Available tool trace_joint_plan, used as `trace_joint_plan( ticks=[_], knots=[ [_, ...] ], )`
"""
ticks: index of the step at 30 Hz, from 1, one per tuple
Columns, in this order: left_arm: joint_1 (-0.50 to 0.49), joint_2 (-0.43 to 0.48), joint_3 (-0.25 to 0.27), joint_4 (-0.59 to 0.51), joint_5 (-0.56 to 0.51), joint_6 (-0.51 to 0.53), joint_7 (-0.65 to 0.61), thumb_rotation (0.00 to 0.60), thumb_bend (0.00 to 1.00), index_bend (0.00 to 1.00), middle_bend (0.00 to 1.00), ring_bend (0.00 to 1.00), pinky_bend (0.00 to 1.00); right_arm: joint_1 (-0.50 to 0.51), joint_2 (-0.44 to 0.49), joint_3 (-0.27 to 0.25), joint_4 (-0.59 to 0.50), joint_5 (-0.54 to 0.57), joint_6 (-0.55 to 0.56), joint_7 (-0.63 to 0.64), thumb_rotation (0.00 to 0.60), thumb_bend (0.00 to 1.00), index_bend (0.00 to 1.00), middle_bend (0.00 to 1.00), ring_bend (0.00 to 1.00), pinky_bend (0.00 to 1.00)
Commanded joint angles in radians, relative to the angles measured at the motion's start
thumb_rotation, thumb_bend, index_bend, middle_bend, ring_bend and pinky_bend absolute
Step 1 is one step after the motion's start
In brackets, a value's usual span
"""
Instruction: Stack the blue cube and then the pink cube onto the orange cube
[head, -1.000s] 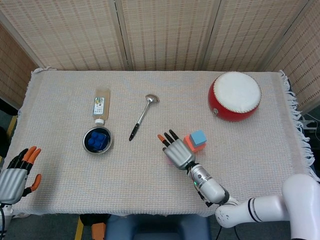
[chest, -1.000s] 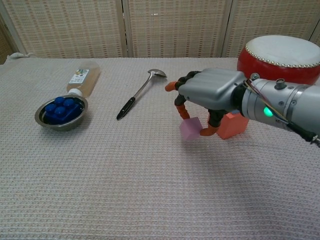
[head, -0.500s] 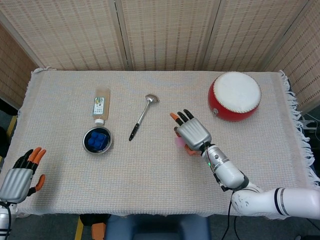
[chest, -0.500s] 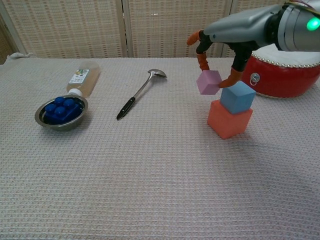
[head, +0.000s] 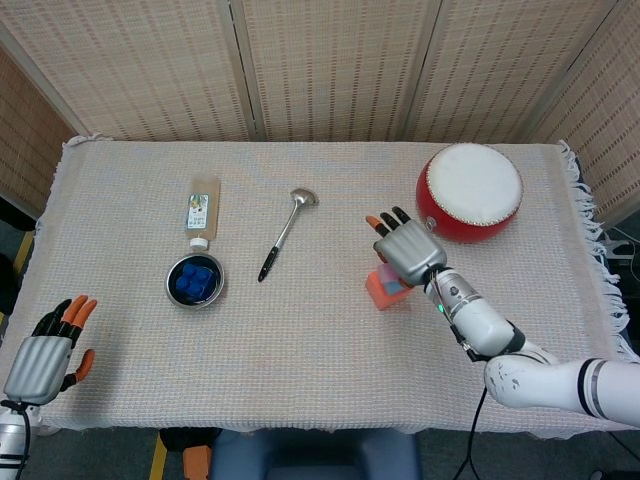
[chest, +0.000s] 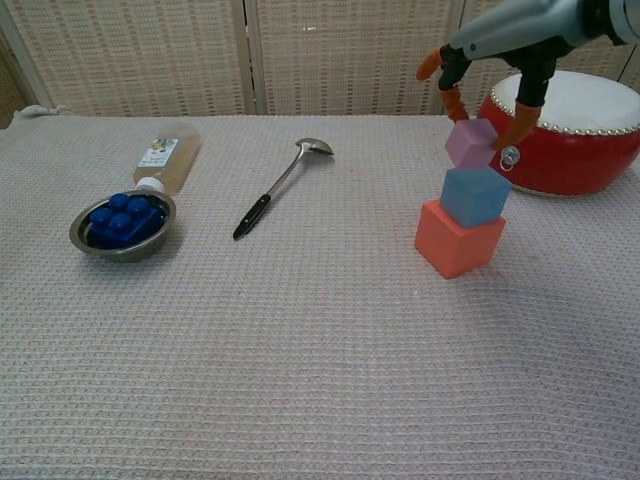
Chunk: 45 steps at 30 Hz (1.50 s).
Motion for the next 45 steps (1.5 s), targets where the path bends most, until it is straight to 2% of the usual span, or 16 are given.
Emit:
trace_joint_plan(
  ticks=[1,12,25,45],
  knots=[
    [-0.001,-0.002,-0.001,-0.002,-0.002,-0.001,0.005,0.600,0.48,0.00,0.00,0.00,0.16,0.008,0.001,-0.018,0.014,0.006,-0.015,0.011,0.600,0.14,0.57,0.00,0.00,0.00],
    [-0.005,-0.010,-0.003,0.004,-0.017,-0.013,0.021,0.600,0.48,0.00,0.00,0.00,0.16,0.027,-0.020,-0.063,0.071,0.000,-0.038,0.053,0.600,0.14,0.56,0.00,0.00,0.00],
    [-0.005,-0.012,-0.002,0.006,-0.021,-0.013,0.023,0.600,0.48,0.00,0.00,0.00,0.16,0.036,-0.055,-0.090,0.104,-0.023,-0.013,0.081,0.600,0.14,0.55,0.00,0.00,0.00],
    [-0.010,-0.014,-0.001,0.008,-0.019,-0.017,0.025,0.600,0.48,0.00,0.00,0.00,0.16,0.041,-0.042,-0.116,0.086,-0.043,0.003,0.099,0.600,0.14,0.54,0.00,0.00,0.00]
  ],
)
